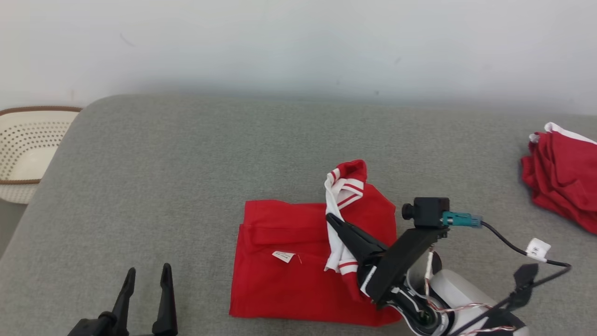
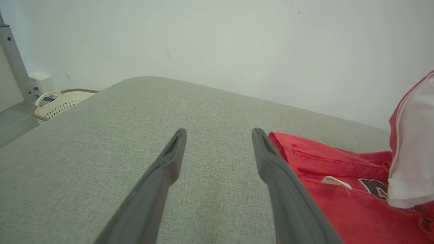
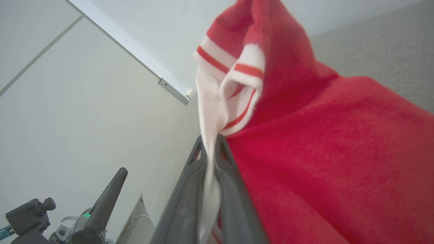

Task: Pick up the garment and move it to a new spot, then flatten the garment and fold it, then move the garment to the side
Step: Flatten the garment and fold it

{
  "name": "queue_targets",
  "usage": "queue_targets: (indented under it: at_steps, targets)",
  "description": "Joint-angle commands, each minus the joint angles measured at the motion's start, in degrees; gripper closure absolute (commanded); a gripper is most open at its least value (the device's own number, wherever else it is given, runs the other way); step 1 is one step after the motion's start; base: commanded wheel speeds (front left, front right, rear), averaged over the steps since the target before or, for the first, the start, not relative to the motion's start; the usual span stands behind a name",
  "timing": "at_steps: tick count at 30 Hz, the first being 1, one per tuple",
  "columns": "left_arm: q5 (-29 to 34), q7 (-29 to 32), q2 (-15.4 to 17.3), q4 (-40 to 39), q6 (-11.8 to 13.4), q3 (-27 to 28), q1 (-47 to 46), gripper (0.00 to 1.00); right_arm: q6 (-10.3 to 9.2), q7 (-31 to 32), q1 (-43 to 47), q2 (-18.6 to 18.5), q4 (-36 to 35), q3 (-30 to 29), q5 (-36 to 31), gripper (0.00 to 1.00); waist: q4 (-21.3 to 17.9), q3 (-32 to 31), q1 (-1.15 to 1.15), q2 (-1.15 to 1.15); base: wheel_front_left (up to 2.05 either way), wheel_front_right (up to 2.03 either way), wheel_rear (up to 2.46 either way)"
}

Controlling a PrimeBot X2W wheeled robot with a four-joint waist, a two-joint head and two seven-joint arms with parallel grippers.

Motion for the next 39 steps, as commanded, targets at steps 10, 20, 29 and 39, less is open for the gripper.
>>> queue_targets:
  at_steps: [10, 20, 29, 39]
  targets:
    - [-0.1, -0.5, -0.8, 2.0, -0.9, -1.8, -1.9, 0.0, 0.02, -0.4, -5.1, 5.9, 9.1, 2.1, 0.9, 1.0, 3.7, 0.8, 0.0, 0.0, 0.0, 0.0, 0.0]
    - [-0.5, -0.5, -1.0, 2.9, -1.2, -3.0, -3.3, 0.0, 0.02, -1.8, -8.1, 10.2, 17.4, 4.1, 1.3, 1.0, 5.9, 2.1, 0.0, 0.0, 0.0, 0.0, 0.0]
    - [-1.8, -0.4, -1.1, 3.7, -1.2, -4.1, -4.5, 0.0, 0.02, -3.9, -10.0, 12.2, 25.0, 5.0, 2.9, 1.0, 8.1, 3.1, 0.0, 0.0, 0.0, 0.0, 0.0]
    - [-2.3, -0.4, -1.1, 4.4, -0.9, -4.4, -5.1, 0.0, 0.02, -5.1, -11.5, 13.6, 27.6, 7.0, 6.2, 0.0, 8.9, 3.2, 0.0, 0.0, 0.0, 0.0, 0.0]
